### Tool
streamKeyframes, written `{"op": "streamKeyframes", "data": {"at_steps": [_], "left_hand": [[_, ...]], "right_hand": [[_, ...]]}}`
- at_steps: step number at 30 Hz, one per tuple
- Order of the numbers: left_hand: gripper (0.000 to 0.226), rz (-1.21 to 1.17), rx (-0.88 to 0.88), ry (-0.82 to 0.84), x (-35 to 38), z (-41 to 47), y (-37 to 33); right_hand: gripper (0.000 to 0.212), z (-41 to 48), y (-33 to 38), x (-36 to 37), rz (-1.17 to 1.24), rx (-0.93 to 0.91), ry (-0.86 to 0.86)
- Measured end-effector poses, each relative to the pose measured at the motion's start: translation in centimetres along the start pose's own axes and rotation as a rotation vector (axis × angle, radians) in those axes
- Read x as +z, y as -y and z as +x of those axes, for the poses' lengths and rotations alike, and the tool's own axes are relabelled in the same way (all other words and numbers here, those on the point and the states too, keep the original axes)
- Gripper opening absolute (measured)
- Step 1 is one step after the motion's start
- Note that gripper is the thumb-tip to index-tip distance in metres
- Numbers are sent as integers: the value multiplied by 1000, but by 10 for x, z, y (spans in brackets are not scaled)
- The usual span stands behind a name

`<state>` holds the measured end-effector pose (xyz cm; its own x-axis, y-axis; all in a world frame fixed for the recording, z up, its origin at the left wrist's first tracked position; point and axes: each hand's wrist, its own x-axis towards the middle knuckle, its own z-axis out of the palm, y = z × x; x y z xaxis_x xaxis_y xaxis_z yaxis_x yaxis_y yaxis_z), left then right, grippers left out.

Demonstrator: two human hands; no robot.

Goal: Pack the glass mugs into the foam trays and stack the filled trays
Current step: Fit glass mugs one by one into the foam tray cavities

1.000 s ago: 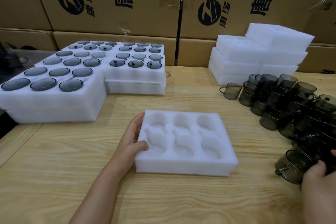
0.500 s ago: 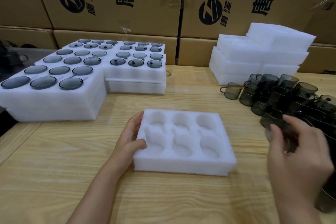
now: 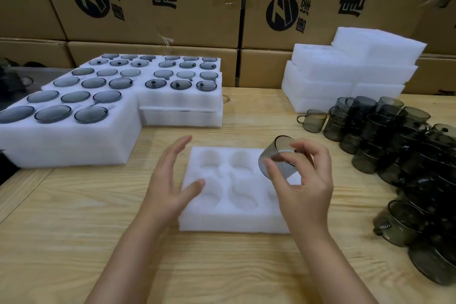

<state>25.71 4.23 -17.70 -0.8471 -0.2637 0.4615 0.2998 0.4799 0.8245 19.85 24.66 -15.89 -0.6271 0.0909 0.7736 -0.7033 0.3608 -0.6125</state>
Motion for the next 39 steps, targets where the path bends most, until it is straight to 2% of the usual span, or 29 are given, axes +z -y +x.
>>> {"op": "streamKeyframes", "data": {"at_steps": [3, 6, 7, 12, 15, 17, 19, 24, 29, 33, 36, 37, 39], "left_hand": [[67, 245, 150, 130, 26, 0, -28], [89, 303, 103, 393, 58, 9, -43], [91, 271, 64, 427, 65, 14, -46], [64, 15, -29, 373, 75, 27, -45], [59, -165, -65, 393, 73, 26, -40], [58, -252, -73, 370, 70, 26, -37], [57, -279, -93, 352, 68, 26, -35], [55, -349, -112, 297, 65, 30, -33], [48, -459, -132, 316, 58, 31, -33], [49, -381, -74, 385, 59, 29, -34], [53, -236, -58, 363, 63, 28, -33], [60, -97, -62, 352, 65, 28, -31], [80, 357, -65, 369, 69, 27, -28]], "right_hand": [[10, -3, 0, 0, 42, 4, 17], [12, -3, -1, 0, 173, 61, 163], [11, -3, -1, -1, 201, 74, 220], [5, -2, 0, -6, 176, 50, 284], [26, 5, -3, -11, 262, 228, 358], [34, 8, -8, -14, 449, 390, 406], [39, 11, -12, -16, 508, 466, 446], [21, 12, -14, -17, 467, 469, 378], [27, 10, -13, -14, 419, 508, 339], [44, 8, -13, -14, 251, 451, 433], [22, 9, -17, -15, 213, 451, 396], [19, 10, -18, -15, 208, 460, 367], [17, 14, -21, -19, 188, 476, 310]]}}
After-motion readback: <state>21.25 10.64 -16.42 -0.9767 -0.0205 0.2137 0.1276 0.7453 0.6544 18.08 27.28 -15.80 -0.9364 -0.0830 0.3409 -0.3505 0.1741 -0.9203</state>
